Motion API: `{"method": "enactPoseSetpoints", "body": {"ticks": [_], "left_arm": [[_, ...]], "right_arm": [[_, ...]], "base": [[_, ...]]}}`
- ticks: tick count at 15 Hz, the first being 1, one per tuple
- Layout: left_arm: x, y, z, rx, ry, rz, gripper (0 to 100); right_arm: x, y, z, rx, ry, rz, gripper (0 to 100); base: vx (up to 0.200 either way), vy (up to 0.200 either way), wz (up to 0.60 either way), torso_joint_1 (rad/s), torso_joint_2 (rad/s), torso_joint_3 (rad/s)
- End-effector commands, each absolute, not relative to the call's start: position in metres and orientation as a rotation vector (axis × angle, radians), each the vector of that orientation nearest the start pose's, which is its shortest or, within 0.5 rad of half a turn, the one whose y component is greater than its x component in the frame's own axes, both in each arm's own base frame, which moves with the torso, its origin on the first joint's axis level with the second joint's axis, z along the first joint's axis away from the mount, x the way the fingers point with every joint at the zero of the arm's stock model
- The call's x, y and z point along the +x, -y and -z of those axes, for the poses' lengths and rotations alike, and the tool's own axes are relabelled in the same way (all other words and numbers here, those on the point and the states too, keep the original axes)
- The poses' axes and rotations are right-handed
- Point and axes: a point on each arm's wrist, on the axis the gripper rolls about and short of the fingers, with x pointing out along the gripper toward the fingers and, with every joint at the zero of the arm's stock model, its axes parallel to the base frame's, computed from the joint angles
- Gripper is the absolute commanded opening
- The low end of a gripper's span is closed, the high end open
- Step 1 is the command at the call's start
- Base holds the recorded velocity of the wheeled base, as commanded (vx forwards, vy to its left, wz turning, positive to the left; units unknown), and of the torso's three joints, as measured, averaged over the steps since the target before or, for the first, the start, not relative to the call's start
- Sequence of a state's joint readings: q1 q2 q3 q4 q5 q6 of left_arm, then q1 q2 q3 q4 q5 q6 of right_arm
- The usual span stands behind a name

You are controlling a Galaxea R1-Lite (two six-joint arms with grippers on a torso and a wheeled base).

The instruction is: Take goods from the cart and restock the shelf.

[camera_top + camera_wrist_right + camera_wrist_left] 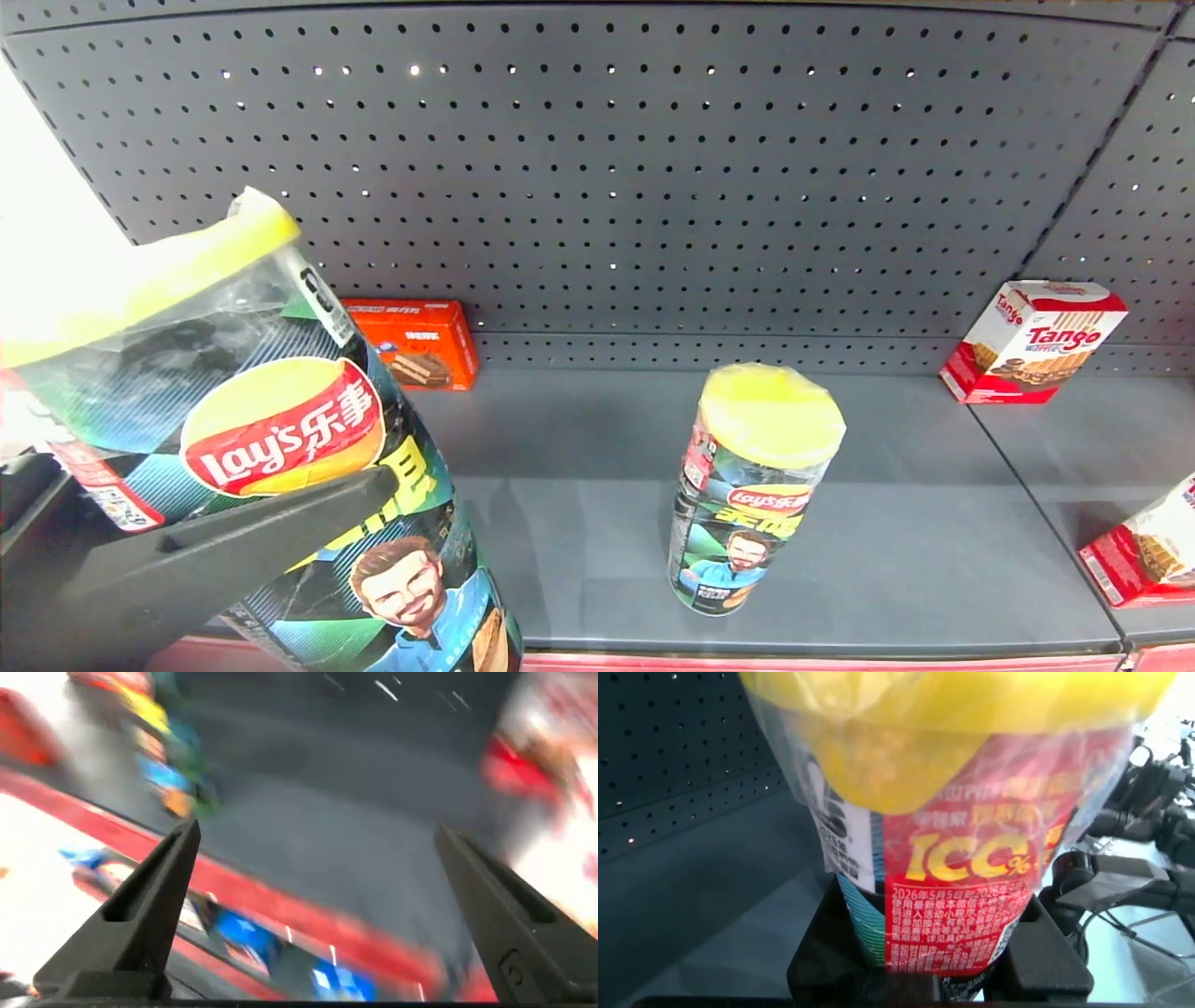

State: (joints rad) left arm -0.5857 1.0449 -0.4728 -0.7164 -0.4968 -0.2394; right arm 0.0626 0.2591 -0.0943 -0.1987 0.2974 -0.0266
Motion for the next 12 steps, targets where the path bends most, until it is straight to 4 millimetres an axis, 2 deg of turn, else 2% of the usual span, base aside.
{"method": "enactPoseSetpoints", "body": {"ticks": [1,3,8,10,12], "left_arm": [[0.107,0.084,-0.244,-0.223,0.023,1.097,0],[0.108,0.085,-0.245,-0.223,0.025,1.101,0],[0.111,0.088,-0.246,-0.223,0.018,1.103,0],[0.116,0.090,-0.245,-0.222,0.002,1.095,0],[0.123,0.094,-0.242,-0.221,-0.024,1.086,0]], "right_arm": [[-0.021,-0.003,-0.094,-0.006,0.083,-0.175,100],[-0.023,-0.001,-0.082,0.014,0.053,-0.059,100],[-0.023,0.000,-0.082,-0.035,0.045,-0.011,100],[-0.023,0.002,-0.082,-0.016,0.045,0.091,100],[-0.023,0.003,-0.082,0.010,0.036,0.113,100]], "base": [[0.000,0.000,0.00,0.000,0.00,0.000],[0.000,0.000,0.00,0.000,0.00,0.000],[0.000,0.000,0.00,0.000,0.00,0.000],[0.000,0.000,0.00,0.000,0.00,0.000],[0.000,0.000,0.00,0.000,0.00,0.000]]}}
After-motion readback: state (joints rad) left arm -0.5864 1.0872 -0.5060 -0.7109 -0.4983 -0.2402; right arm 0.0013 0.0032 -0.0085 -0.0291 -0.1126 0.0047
